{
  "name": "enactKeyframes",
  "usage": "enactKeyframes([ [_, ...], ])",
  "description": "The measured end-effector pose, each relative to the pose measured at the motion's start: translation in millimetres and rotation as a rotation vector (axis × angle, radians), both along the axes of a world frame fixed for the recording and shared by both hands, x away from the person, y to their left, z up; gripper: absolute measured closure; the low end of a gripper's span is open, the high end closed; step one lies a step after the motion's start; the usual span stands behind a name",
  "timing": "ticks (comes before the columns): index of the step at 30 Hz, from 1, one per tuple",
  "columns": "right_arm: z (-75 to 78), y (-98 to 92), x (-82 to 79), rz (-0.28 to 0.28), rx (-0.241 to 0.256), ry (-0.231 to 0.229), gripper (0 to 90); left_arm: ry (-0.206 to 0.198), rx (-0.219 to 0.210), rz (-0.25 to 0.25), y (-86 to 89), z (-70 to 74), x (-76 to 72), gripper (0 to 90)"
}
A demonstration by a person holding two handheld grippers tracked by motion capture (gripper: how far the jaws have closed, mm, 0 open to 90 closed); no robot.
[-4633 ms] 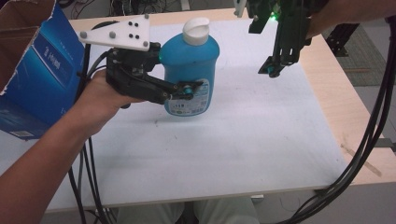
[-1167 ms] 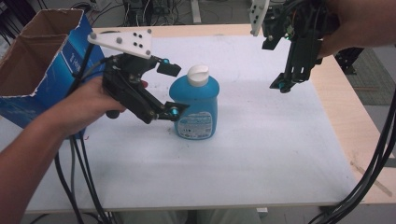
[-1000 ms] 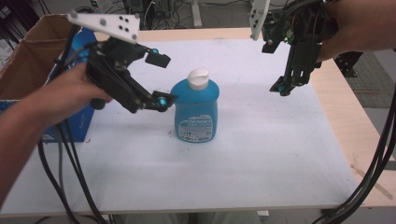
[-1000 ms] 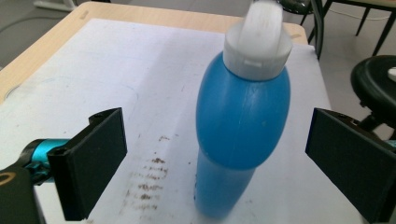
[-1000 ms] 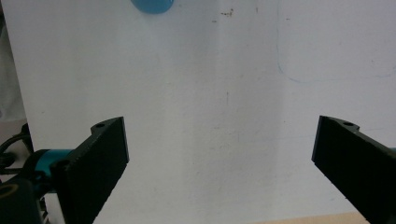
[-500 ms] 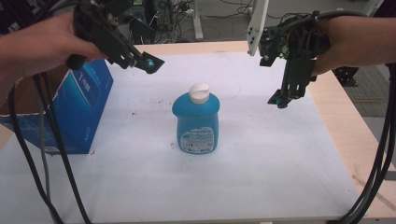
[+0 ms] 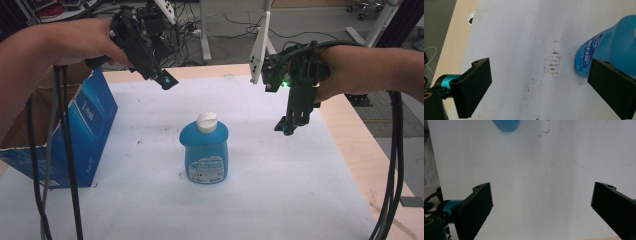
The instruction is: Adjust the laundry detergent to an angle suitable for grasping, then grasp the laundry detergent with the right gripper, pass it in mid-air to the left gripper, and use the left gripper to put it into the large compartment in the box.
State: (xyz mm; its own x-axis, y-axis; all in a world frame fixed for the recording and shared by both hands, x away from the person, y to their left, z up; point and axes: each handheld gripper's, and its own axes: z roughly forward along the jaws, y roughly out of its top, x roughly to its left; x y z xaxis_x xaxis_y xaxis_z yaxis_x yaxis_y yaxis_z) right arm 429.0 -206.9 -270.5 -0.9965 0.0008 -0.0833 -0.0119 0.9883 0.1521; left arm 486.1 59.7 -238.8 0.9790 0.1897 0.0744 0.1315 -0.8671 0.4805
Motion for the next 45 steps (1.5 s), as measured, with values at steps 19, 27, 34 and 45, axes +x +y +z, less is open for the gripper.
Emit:
enactKeyframes([
  [19, 5.5, 0.2, -2.7, 0.004, 0.012, -0.004, 3.1, 0.069, 0.109, -0.019, -8.0, -15.8, 6.0, 5.4],
  [27, 4.4, 0.1, -0.6, 0.007, 0.008, -0.004, 3.2, 0.062, 0.117, -0.043, -10.1, -19.7, 6.4, 5.4],
  [34, 5.2, 0.3, -1.4, -0.001, 0.016, -0.001, 3.1, 0.058, 0.116, -0.054, -10.9, -20.4, 6.6, 5.4],
  [45, 9.1, -0.1, -7.6, 0.011, 0.044, -0.003, 3.1, 0.043, 0.103, -0.066, -8.9, -17.0, 3.9, 5.4],
])
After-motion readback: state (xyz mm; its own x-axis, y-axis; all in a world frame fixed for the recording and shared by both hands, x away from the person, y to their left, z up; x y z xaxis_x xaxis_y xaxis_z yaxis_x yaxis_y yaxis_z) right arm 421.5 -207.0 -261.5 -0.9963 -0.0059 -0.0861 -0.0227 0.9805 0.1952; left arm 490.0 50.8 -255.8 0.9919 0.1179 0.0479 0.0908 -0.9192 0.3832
